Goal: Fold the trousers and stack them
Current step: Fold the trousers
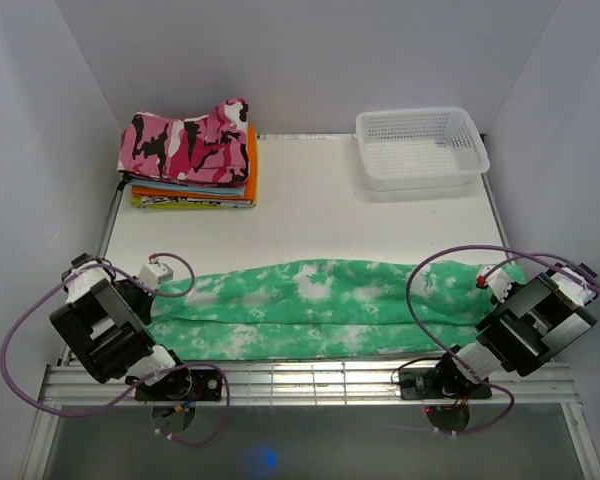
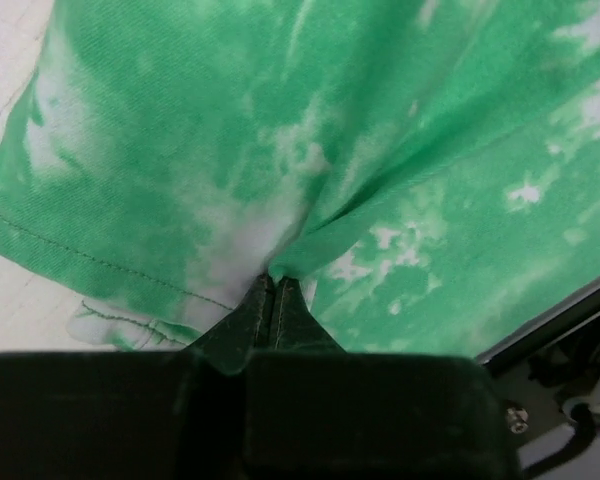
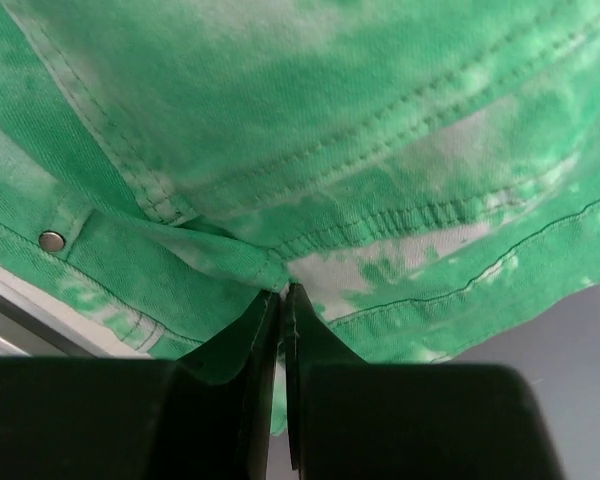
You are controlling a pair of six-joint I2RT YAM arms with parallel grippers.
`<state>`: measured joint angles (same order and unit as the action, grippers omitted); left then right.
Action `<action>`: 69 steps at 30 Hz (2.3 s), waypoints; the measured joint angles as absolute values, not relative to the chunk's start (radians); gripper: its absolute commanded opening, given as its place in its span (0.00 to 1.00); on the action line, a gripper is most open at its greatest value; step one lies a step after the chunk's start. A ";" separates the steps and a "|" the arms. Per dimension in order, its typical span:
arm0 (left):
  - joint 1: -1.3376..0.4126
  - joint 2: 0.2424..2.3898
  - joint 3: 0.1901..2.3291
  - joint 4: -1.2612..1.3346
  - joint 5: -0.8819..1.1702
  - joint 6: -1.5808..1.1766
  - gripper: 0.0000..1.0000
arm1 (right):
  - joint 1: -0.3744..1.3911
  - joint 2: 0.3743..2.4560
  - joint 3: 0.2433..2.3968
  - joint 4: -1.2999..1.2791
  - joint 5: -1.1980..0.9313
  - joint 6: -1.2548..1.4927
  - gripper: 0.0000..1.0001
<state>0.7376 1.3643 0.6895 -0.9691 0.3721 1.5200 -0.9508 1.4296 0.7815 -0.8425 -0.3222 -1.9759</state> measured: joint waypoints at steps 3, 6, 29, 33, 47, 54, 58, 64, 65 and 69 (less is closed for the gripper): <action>0.677 1.489 0.792 -0.992 0.316 1.347 0.00 | -0.880 1.428 0.781 -0.823 -0.289 -1.974 0.08; 0.620 1.647 0.949 -1.020 0.266 1.163 0.00 | -0.781 1.441 0.795 -0.814 -0.272 -1.963 0.08; 0.509 1.998 1.821 -0.956 0.504 0.811 0.00 | -0.600 1.639 1.374 -1.129 -0.582 -1.715 0.08; 0.632 1.877 1.598 -0.958 0.540 0.910 0.00 | -0.628 1.526 1.156 -1.126 -0.538 -1.801 0.08; 0.746 1.746 1.088 -0.783 0.382 1.075 0.54 | -0.613 1.486 0.859 -0.948 -0.317 -1.829 0.27; 0.741 1.737 1.161 -0.892 0.443 1.121 0.98 | -0.614 1.522 0.999 -0.992 -0.279 -1.785 0.88; 0.744 1.708 1.314 -0.996 0.496 1.156 0.98 | -0.609 1.520 1.125 -1.052 -0.316 -1.786 0.89; 0.741 1.587 1.402 -1.082 0.551 1.169 0.88 | -0.567 1.526 1.292 -1.140 -0.390 -1.713 0.78; 0.736 1.577 1.399 -1.088 0.552 1.161 0.84 | -0.550 1.533 1.314 -1.150 -0.400 -1.685 0.72; 0.689 1.570 1.332 -1.064 0.547 1.109 0.69 | -0.449 1.568 1.327 -1.154 -0.416 -1.560 0.64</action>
<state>0.6888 1.5703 1.3315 -1.0641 0.5468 1.1088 -0.4488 1.5681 1.3266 -1.1542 -0.4156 -1.5600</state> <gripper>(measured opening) 0.748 0.675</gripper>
